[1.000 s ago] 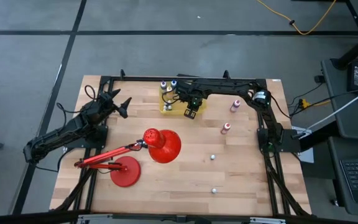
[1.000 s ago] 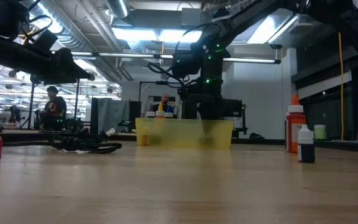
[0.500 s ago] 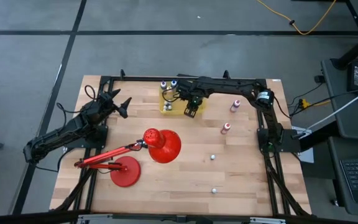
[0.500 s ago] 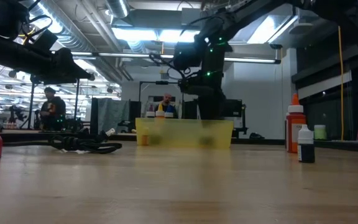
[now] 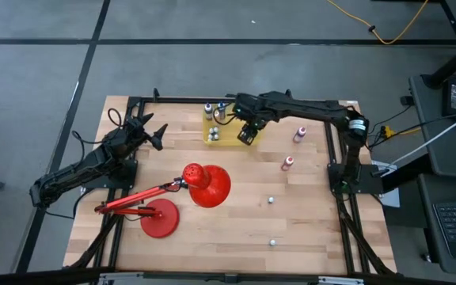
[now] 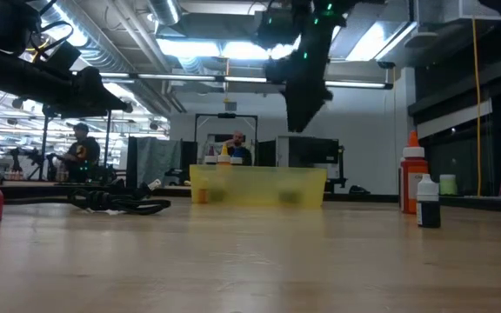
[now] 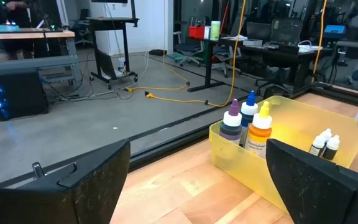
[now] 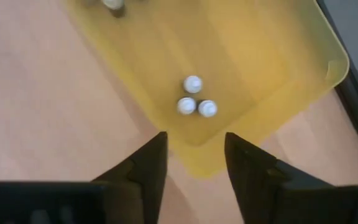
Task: Pick & Place food coloring
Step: Put the red food coloring bottle into the yellow bin
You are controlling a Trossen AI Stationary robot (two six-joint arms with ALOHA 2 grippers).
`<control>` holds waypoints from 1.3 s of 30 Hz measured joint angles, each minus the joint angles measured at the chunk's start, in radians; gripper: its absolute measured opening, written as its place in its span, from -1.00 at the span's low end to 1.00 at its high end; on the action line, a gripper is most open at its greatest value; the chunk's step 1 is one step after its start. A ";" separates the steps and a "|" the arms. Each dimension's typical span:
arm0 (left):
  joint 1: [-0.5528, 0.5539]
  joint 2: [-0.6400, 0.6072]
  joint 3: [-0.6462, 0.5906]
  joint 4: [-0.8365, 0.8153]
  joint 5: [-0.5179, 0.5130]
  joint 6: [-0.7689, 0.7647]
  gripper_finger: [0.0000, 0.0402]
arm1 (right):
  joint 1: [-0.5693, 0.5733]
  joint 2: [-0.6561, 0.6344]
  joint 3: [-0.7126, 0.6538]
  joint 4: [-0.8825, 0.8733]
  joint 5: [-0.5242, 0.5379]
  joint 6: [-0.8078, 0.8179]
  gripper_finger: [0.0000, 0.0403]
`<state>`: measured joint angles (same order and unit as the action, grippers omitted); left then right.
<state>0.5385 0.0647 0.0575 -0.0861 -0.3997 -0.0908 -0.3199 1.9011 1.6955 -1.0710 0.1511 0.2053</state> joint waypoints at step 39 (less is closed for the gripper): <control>0.000 0.000 0.000 0.000 0.000 0.000 0.82 | 0.703 -0.226 -0.467 0.089 -0.014 0.889 0.36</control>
<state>0.5388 0.0647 0.0577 -0.0864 -0.3997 -0.0910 0.3834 1.6752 1.2287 -0.9825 0.1371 1.0944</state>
